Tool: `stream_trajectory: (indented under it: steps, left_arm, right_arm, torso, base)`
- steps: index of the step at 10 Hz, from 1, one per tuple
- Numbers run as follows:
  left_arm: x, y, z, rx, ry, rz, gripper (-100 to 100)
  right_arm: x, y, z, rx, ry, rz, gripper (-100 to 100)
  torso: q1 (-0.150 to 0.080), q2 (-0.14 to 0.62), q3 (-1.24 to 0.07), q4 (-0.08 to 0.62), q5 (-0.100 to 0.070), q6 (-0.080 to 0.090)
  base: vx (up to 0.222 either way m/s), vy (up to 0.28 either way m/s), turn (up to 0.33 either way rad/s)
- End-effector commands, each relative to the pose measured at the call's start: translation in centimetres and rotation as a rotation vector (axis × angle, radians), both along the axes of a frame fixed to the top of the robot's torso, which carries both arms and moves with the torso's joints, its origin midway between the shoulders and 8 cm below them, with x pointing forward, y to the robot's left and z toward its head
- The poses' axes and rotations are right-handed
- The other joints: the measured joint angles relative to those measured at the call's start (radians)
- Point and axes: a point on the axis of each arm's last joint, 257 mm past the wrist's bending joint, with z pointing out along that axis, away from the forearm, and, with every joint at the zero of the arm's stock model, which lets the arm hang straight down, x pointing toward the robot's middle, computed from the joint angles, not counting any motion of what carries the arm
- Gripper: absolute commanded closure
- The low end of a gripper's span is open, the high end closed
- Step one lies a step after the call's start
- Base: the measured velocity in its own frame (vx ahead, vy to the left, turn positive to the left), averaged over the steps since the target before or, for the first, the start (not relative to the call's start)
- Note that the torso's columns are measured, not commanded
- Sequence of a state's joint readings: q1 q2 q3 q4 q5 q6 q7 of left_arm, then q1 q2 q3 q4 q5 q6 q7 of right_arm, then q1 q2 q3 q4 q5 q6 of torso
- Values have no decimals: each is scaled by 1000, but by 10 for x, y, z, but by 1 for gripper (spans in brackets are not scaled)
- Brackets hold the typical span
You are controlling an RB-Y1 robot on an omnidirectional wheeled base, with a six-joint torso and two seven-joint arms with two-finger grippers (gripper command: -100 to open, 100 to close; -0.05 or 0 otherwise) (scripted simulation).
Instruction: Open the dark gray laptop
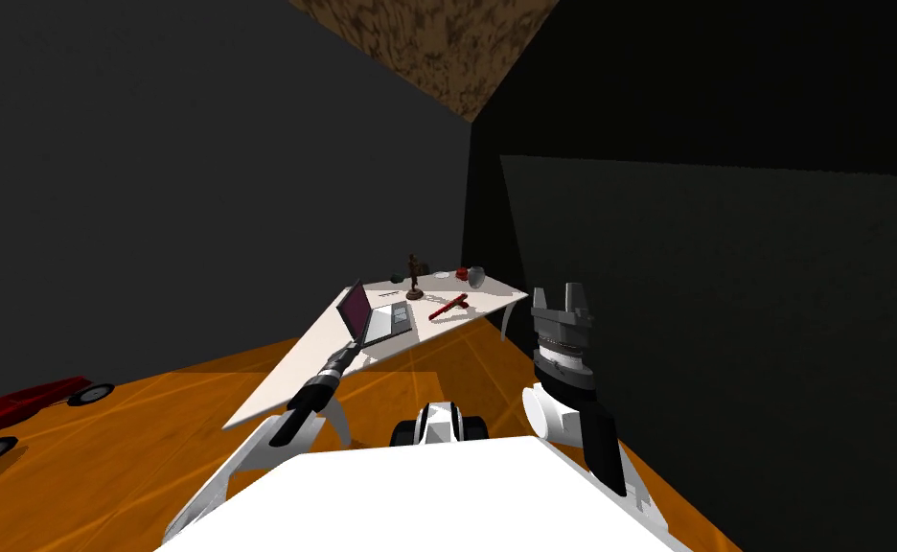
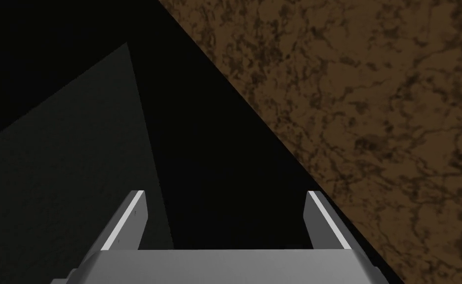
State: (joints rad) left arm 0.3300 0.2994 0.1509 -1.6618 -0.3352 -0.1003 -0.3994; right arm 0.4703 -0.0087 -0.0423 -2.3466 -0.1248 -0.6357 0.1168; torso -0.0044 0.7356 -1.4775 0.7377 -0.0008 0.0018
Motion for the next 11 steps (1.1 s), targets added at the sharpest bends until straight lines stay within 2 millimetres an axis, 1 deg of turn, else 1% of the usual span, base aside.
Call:
stream_trajectory:
  steps: [1, 2, 3, 4, 6, 7, 10, 11]
  left_arm:
    - [-15, 22, 1, 147, 69, 8, 100]
    - [-18, 27, 2, 183, 86, 10, 100]
    - [-16, 23, 1, 154, 75, 10, 100]
    - [-18, 24, 1, 157, 86, 19, 100]
    - [-18, 24, 1, 204, 95, 13, 100]
    - [-19, 23, 1, 182, 97, 20, 100]
    - [-19, 23, 1, 248, 110, 12, 100]
    - [-19, 21, 0, 232, 114, 16, 100]
  right_arm:
    - [0, 0, 0, 0, 0, 0, 0]
    - [0, 0, 0, 0, 0, 0, 0]
    - [0, 0, 0, 0, 0, 0, 0]
    - [0, 0, 0, 0, 0, 0, 0]
    - [0, 0, 0, 0, 0, 0, 0]
    - [0, 0, 0, 0, 0, 0, 0]
    - [0, 0, 0, 0, 0, 0, 0]
    - [0, 0, 0, 0, 0, 0, 0]
  torso:
    - [1, 1, 1, 0, 0, 0]
    - [2, 2, 1, 1, 0, -1]
    - [3, 3, 2, 1, 0, -1]
    - [7, 5, 3, 2, 1, -1]
    - [7, 4, 2, 1, 1, -2]
    - [6, 3, 2, 1, 1, -2]
    - [5, 2, 1, 1, 1, -2]
    - [5, 2, 1, 1, 1, -1]
  base:
    - [53, -110, -40]
    - [49, -99, -32]
    - [20, -40, 3]
    - [23, -17, 61]
    - [17, -9, 14]
    - [18, -5, 48]
    - [9, -4, 15]
    - [20, -7, 51]
